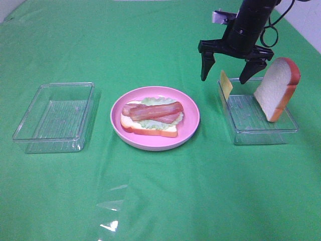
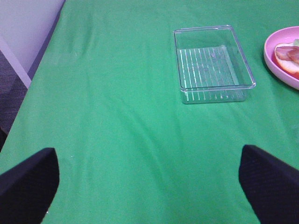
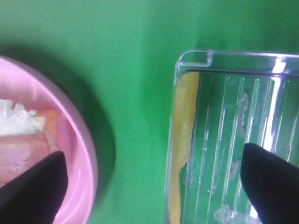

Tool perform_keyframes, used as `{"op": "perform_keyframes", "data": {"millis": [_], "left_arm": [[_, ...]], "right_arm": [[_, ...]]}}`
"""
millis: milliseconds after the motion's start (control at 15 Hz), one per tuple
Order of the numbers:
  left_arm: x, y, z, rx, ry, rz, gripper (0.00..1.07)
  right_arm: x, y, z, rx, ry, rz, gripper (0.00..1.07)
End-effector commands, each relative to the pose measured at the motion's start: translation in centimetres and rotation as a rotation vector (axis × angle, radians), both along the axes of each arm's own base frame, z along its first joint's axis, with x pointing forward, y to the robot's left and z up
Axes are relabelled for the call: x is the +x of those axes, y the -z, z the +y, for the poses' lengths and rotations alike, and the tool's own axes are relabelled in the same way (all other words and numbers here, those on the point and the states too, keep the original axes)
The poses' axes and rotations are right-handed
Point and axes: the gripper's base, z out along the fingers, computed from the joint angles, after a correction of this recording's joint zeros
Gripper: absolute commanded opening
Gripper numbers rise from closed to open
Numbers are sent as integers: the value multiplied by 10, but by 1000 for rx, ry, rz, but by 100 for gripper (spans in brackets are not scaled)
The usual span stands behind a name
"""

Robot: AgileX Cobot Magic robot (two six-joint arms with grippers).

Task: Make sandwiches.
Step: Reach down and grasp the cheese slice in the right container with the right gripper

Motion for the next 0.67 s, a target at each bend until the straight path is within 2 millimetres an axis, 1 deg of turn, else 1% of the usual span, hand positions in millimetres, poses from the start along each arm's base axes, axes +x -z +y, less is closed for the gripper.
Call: {"op": "perform_keyframes", "data": {"millis": [67, 200, 267, 533, 667], "left_arm": [[-2, 1, 0, -8, 4, -17, 97], [-2, 1, 0, -9, 3, -17, 97], [-2, 1, 0, -9, 3, -17, 97], [-2, 1, 0, -9, 3, -17, 97], [-2, 1, 0, -9, 3, -17, 97]], "right_arm": [[1, 5, -11, 0, 22, 36, 92], [3, 5, -11, 3, 24, 20, 85], [3, 6, -11, 5, 25, 18, 82], [3, 13, -10, 13, 25, 47, 66], [3, 13, -10, 14, 24, 46, 54]]}}
